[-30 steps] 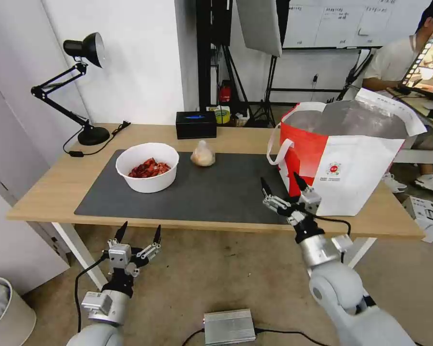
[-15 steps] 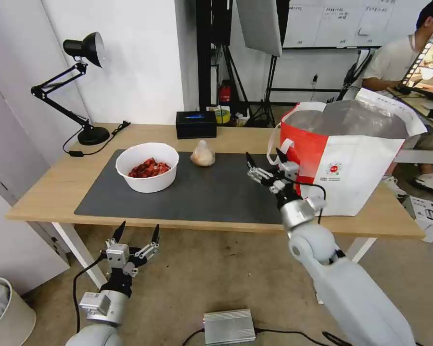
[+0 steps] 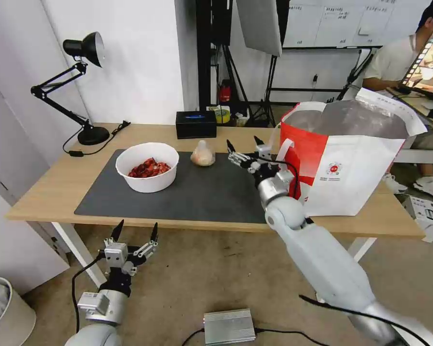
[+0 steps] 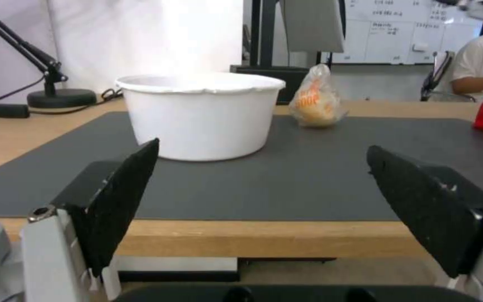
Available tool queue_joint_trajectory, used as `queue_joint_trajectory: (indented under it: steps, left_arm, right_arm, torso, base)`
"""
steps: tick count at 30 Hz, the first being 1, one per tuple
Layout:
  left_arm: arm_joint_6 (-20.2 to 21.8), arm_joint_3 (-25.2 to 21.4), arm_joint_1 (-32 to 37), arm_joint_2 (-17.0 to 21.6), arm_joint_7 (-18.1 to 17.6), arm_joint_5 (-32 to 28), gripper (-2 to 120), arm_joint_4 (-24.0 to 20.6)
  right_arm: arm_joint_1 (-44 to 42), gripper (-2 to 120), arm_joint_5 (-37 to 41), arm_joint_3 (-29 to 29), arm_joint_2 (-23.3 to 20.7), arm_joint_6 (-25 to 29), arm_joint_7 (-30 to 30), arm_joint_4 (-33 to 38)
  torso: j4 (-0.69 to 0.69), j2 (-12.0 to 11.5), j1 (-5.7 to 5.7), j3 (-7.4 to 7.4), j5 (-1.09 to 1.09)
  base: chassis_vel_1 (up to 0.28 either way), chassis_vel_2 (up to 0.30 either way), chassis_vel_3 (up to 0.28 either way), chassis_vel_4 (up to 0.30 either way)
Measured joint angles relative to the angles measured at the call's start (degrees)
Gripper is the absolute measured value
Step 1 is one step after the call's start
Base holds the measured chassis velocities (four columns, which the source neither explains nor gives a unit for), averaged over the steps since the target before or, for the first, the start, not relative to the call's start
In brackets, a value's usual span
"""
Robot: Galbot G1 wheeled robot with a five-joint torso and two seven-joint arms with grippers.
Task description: Pick up the trash from the table and place it into the takeout bag.
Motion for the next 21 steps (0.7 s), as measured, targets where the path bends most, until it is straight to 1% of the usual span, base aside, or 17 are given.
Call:
queue_joint_trajectory:
  steps: [1,7,8,10,12,15,21]
  left_arm:
    - [0.00,0.00,0.00,0.00,0.00,0.00,100,0.00]
    - [0.00,-0.05,0.00,-0.34,0.04,0.00,100,-0.12]
    - [0.00,-0.05,0.00,-0.34,0.04,0.00,100,-0.12]
    - [0.00,-0.17,0.00,-0.46,0.05,0.00,100,-0.12]
    - [-0.01,-0.19,0.00,-0.47,0.05,0.00,100,-0.12]
    - [-0.01,-0.32,-0.05,-0.48,0.06,-0.05,100,-0.04]
    - [-0.01,-0.27,-0.31,-0.52,0.06,-0.08,100,0.20]
  right_arm:
    - [0.00,100,0.00,0.00,0.00,0.00,0.00,0.00]
    - [4.19,100,0.12,-2.60,3.50,-0.03,-0.38,-6.51]
    - [4.19,100,0.12,-2.60,3.50,-0.03,-0.38,-6.51]
    - [5.36,100,0.03,-3.32,4.93,-0.15,-0.76,-9.36]
    - [5.45,100,0.02,-3.37,5.09,-0.17,-0.79,-9.65]
    - [6.98,99,-0.09,-4.13,7.13,-0.65,-1.05,-13.43]
    - [9.23,99,-0.13,-4.85,9.08,-1.80,-1.12,-16.82]
  torso:
    - [0.00,0.00,0.00,0.00,0.00]
    - [0.01,0.00,0.00,0.00,0.00]
    - [0.01,0.00,0.00,0.00,0.00]
    - [0.00,0.00,0.00,0.00,0.00]
    - [0.00,0.00,0.00,0.00,0.00]
    - [0.00,0.00,0.00,0.00,0.00]
    - [0.00,0.00,0.00,0.00,0.00]
  base:
    - [0.000,0.000,0.000,0.000]
    - [0.000,0.000,0.000,0.000]
    - [0.000,0.000,0.000,0.000]
    - [0.000,0.000,0.000,0.000]
    - [0.000,0.000,0.000,0.000]
    - [0.000,0.000,0.000,0.000]
    - [0.000,0.000,0.000,0.000]
